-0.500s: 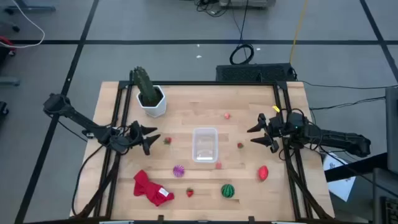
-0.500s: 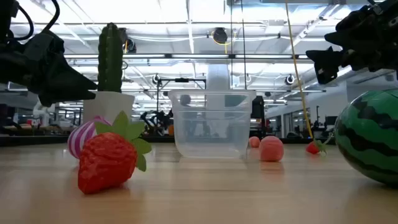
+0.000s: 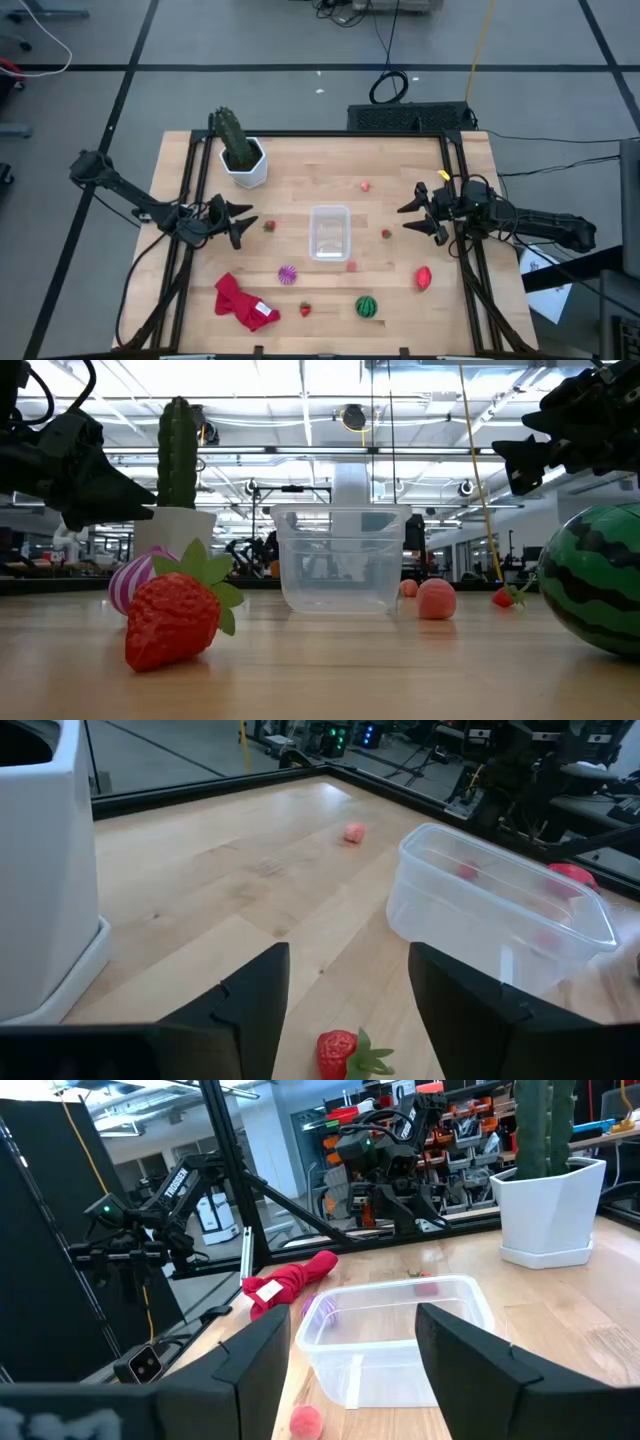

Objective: Pick and placing Produce into tupperware

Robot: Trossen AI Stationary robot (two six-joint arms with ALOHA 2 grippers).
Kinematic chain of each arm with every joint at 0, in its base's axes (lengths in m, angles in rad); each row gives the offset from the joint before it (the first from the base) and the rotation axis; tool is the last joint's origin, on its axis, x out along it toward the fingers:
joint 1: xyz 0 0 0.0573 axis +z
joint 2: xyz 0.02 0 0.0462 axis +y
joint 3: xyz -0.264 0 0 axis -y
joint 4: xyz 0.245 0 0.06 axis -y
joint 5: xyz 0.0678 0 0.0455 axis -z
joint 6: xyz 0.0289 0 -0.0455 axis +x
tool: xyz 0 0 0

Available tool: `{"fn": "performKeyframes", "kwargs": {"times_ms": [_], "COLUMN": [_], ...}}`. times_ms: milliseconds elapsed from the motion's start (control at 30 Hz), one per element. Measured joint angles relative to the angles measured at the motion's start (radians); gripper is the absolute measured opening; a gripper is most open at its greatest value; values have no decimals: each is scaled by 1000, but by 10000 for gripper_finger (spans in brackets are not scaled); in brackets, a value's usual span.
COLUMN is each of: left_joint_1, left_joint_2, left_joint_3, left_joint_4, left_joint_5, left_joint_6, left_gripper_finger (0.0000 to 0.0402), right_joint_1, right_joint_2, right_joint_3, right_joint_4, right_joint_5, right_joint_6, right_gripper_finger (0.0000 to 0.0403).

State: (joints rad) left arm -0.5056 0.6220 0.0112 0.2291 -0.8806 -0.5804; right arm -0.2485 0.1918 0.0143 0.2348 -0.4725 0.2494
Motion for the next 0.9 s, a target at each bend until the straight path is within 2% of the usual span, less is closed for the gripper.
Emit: {"fn": "performKeyframes", "kwargs": {"times_ms": [667, 900], "left_joint_1": [0, 0], "left_joint_2": [0, 0], "left_joint_3": [0, 0], "left_joint_4": [0, 0], "left_joint_5": [0, 0], "left_joint_6": [0, 0], "left_gripper_finger": [209, 209], "right_joint_1": [0, 0], "right_joint_2": [0, 0], "right_joint_3": [0, 0], "right_joint_4": [1, 80], "right_joint_5": [2, 26], "right_joint_6": [0, 0], "right_gripper_finger": [210, 210]}}
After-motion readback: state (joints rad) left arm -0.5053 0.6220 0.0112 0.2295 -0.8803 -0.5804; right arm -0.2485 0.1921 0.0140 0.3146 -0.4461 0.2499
